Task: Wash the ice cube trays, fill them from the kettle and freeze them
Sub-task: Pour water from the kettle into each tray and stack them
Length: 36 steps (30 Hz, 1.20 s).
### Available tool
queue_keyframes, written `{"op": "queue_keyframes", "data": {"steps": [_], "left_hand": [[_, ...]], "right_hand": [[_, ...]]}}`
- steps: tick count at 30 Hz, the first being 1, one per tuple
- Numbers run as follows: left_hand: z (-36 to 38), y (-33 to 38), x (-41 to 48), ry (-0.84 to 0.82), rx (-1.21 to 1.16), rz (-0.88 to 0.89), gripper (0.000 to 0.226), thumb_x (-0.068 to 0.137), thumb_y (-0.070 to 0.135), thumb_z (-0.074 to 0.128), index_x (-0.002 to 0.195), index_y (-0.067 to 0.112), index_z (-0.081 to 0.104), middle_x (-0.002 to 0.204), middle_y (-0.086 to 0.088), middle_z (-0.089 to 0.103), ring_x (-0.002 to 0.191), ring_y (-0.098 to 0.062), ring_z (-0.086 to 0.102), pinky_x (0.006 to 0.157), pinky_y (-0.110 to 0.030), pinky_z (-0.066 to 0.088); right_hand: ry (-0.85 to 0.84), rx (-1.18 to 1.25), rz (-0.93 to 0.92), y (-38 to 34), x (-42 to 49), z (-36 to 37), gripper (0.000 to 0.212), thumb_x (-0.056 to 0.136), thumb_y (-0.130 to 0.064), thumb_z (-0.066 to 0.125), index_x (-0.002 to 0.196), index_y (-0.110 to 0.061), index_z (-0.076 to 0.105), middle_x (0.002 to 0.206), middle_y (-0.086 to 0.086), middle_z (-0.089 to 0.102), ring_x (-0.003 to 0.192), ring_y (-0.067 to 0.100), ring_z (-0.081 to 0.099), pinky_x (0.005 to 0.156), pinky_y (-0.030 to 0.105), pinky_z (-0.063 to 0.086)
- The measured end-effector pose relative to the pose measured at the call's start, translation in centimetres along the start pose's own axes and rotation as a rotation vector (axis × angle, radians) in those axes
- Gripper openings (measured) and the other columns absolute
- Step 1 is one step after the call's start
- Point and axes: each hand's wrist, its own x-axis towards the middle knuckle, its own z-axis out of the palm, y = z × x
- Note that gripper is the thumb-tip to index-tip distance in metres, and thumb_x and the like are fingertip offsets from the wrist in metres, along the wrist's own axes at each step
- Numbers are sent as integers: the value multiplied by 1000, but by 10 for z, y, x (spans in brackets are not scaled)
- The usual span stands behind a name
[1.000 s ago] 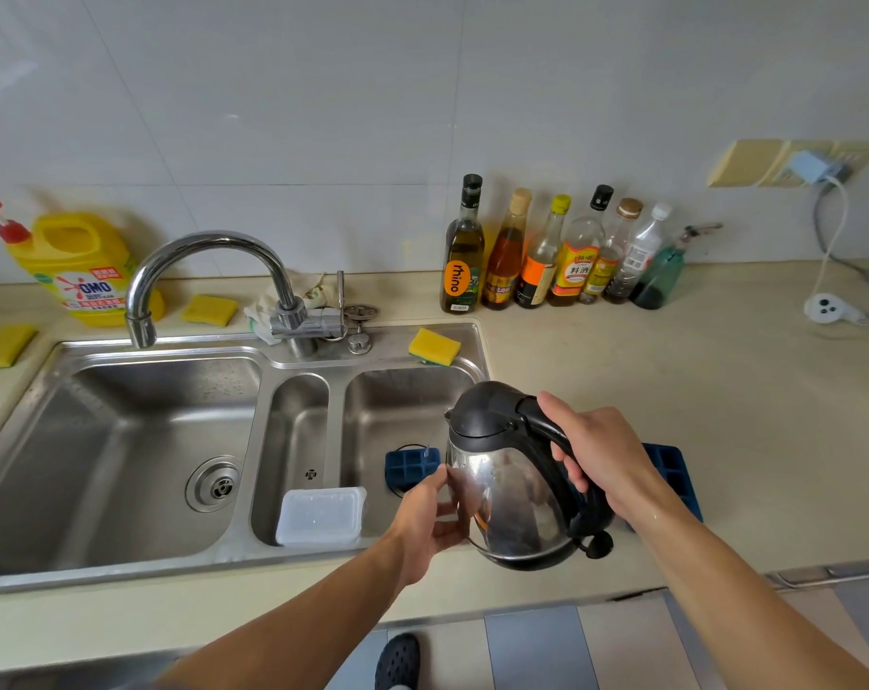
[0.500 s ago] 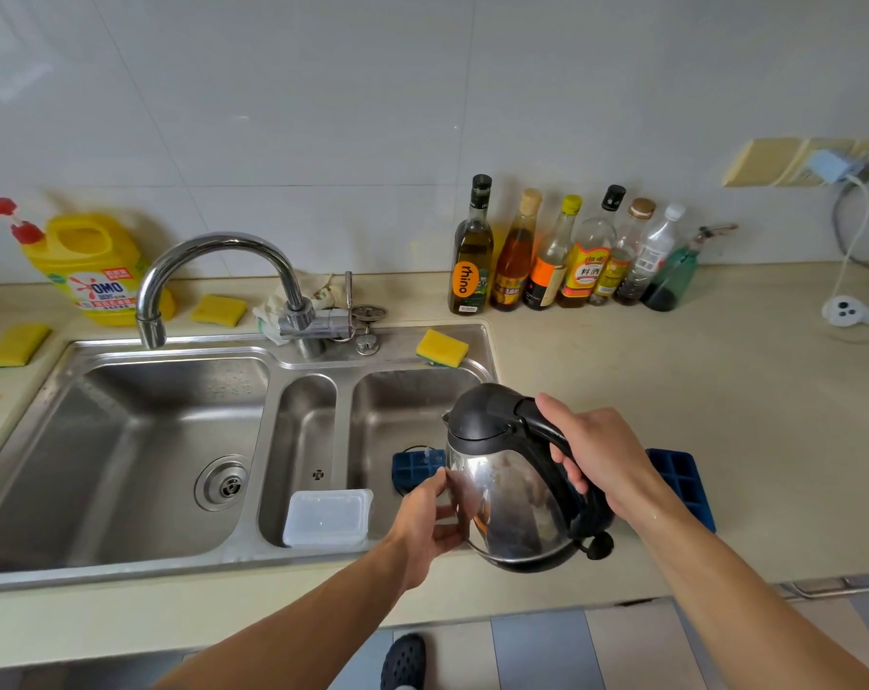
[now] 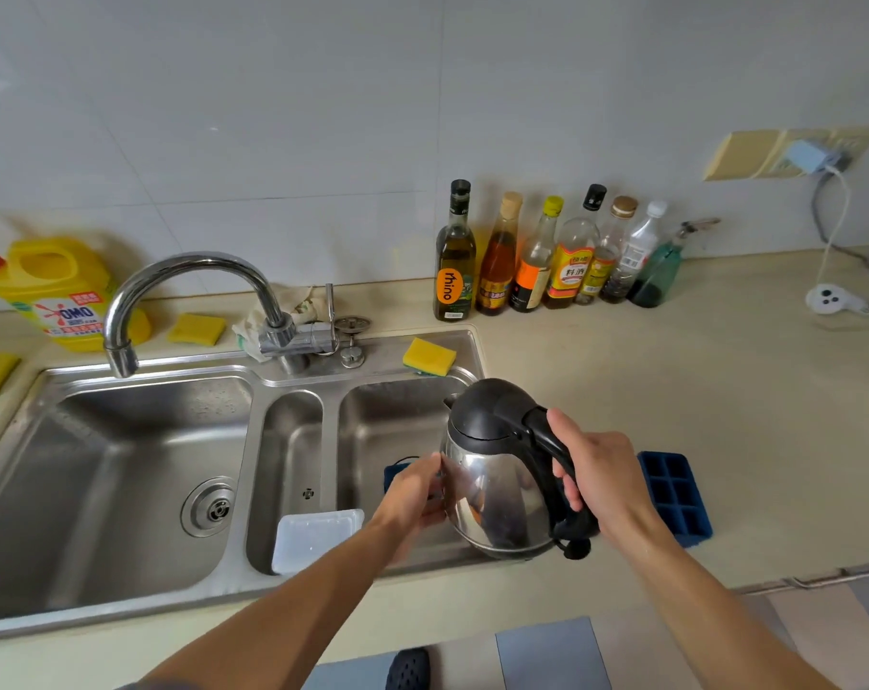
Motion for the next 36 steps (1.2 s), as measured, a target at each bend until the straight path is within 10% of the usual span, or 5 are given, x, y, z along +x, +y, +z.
{"op": "queue_keyframes", "data": {"steps": [6, 12, 20, 28, 36], "left_hand": [[15, 37, 23, 188, 301, 387, 18, 103, 25, 57, 114, 20, 69, 105, 8, 73, 99, -7, 67, 91, -26, 52], [46, 71, 48, -26, 452, 535, 20, 100, 22, 60, 105, 41, 66, 109, 7, 73, 106, -5, 66, 95, -24, 50], [76, 126, 115, -112, 723, 599, 27, 96, 38, 66, 115, 20, 65, 108, 9, 69, 105, -7, 61, 96, -31, 48], [97, 147, 164, -71, 798, 614, 35, 88, 38, 76, 110, 40, 49, 94, 31, 56, 89, 9, 56, 77, -12, 38], [94, 136, 189, -54, 986, 565, 61, 89, 50, 70, 138, 22, 48, 125, 11, 60, 112, -9, 57, 89, -27, 45]], "right_hand": [[140, 86, -21, 12, 21, -9, 63, 90, -63, 58, 46, -18, 58, 44, 8, 52, 38, 18, 49, 40, 23, 44], [227, 184, 19, 10, 62, -24, 61, 81, -69, 54, 46, -18, 57, 48, 10, 53, 43, 20, 51, 46, 26, 49], [288, 180, 59, -7, 129, -33, 60, 87, -65, 51, 49, -20, 58, 53, 10, 57, 47, 19, 56, 64, 35, 54], [338, 179, 64, -13, 169, -38, 59, 90, -62, 51, 51, -18, 59, 52, 7, 59, 47, 16, 57, 63, 32, 52], [314, 126, 44, -1, 175, -39, 59, 99, -59, 49, 59, -16, 62, 54, 1, 60, 49, 8, 57, 64, 29, 47]]}}
